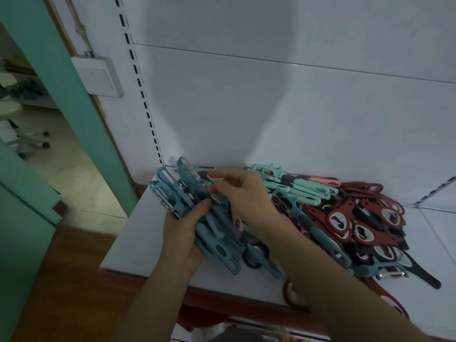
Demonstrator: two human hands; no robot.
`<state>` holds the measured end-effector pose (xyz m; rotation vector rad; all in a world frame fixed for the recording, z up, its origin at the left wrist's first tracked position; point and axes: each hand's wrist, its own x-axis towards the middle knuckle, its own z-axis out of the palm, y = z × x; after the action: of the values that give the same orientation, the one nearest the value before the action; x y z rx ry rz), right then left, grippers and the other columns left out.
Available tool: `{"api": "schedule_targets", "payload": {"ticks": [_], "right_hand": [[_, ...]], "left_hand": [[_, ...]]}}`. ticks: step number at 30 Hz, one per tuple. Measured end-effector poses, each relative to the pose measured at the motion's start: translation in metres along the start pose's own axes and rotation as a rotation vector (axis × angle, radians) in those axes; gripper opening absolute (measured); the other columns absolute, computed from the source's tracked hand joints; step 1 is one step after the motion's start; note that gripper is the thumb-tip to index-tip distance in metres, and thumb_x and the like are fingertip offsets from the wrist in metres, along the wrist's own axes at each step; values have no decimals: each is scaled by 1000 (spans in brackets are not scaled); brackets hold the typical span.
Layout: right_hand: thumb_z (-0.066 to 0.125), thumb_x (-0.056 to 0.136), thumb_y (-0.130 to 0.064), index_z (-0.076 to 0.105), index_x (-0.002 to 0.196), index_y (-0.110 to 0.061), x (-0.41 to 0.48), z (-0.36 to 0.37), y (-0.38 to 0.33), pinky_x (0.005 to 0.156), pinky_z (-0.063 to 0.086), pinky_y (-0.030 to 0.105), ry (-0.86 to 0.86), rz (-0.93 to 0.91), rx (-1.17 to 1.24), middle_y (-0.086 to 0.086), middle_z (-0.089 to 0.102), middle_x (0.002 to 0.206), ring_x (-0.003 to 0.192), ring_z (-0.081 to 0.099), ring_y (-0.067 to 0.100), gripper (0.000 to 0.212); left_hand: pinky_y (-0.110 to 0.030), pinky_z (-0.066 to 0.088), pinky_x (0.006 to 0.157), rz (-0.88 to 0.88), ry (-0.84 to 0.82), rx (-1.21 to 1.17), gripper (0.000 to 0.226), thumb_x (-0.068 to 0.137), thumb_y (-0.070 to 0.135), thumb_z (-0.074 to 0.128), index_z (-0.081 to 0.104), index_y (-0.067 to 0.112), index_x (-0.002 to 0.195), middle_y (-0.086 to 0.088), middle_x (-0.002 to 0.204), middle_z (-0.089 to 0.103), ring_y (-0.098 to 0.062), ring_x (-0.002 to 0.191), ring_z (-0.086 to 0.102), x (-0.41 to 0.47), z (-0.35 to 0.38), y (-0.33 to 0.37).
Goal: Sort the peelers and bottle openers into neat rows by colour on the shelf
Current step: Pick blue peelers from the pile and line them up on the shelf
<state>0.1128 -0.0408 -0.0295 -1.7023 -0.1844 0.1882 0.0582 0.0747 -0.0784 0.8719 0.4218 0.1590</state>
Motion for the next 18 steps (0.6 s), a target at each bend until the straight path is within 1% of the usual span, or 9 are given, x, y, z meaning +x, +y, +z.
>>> {"api": "schedule_targets", "payload": {"ticks": [2, 4, 5, 7, 9, 11, 14, 16, 18], "right_hand": [[62, 96, -12, 75, 91, -25, -2, -17, -1, 77, 59, 26, 27, -78, -270, -8, 74, 76, 75, 71, 10, 19], [59, 98, -19, 72, 91, -26, -10, -33, 3, 68, 57, 24, -104, -84, -583, -11, 69, 74, 70, 67, 7, 16], [58, 98, -23, 71, 93, -26, -17, -37, 7, 68, 56, 24, -193, -83, -728, -12, 68, 78, 72, 65, 6, 14], [57, 97, -33, 68, 102, -26, -29, -38, 19, 76, 57, 32, -262, -171, -1015, -8, 65, 91, 83, 61, 11, 14], [55, 98, -40, 64, 113, -22, -37, -35, 29, 83, 52, 38, -254, -282, -1250, 0, 59, 105, 98, 55, 20, 25], [53, 100, -36, 66, 111, -19, -36, -37, 28, 83, 49, 37, -171, -281, -1328, 3, 57, 109, 104, 53, 24, 24], [51, 100, -28, 69, 107, -19, -33, -46, 25, 85, 45, 35, -131, -218, -1393, 2, 61, 110, 108, 52, 24, 20], [51, 101, -35, 68, 112, -19, -35, -41, 23, 89, 45, 36, -142, -210, -1425, 1, 63, 115, 111, 52, 24, 26], [50, 99, -55, 64, 120, -16, -38, -32, 23, 94, 45, 40, -215, -183, -1464, 4, 60, 120, 115, 51, 25, 46]], "left_hand": [[-40, 62, 67, 4, 15, 0, 44, 71, 9, 77, 71, 6, 114, -15, 99, 77, -30, 86, 75, 4, -6, 4], [-39, 62, 63, -23, 39, -23, 44, 69, 13, 78, 70, 9, 112, -11, 92, 76, -27, 80, 74, 9, -12, 9], [-38, 61, 63, -38, 47, -37, 45, 68, 14, 78, 70, 11, 112, -10, 90, 75, -26, 78, 74, 10, -15, 11], [-38, 61, 64, -54, 32, -61, 43, 70, 16, 77, 69, 12, 112, -9, 91, 74, -25, 78, 73, 14, -21, 14], [-36, 62, 65, -68, -2, -91, 31, 74, 15, 74, 70, 11, 104, -9, 91, 75, -22, 78, 74, 16, -25, 15], [-34, 63, 64, -94, -32, -115, 21, 75, 17, 72, 73, 12, 95, -8, 89, 76, -19, 76, 74, 15, -26, 16], [-33, 62, 61, -127, -43, -111, 19, 74, 21, 72, 72, 13, 92, -6, 82, 75, -19, 70, 74, 14, -27, 17], [-35, 63, 61, -144, -35, -104, 19, 74, 22, 72, 71, 14, 91, -5, 80, 74, -20, 68, 73, 15, -28, 15], [-38, 64, 65, -170, -28, -115, 19, 73, 24, 72, 71, 15, 91, -6, 80, 74, -21, 69, 73, 14, -28, 15]]}}
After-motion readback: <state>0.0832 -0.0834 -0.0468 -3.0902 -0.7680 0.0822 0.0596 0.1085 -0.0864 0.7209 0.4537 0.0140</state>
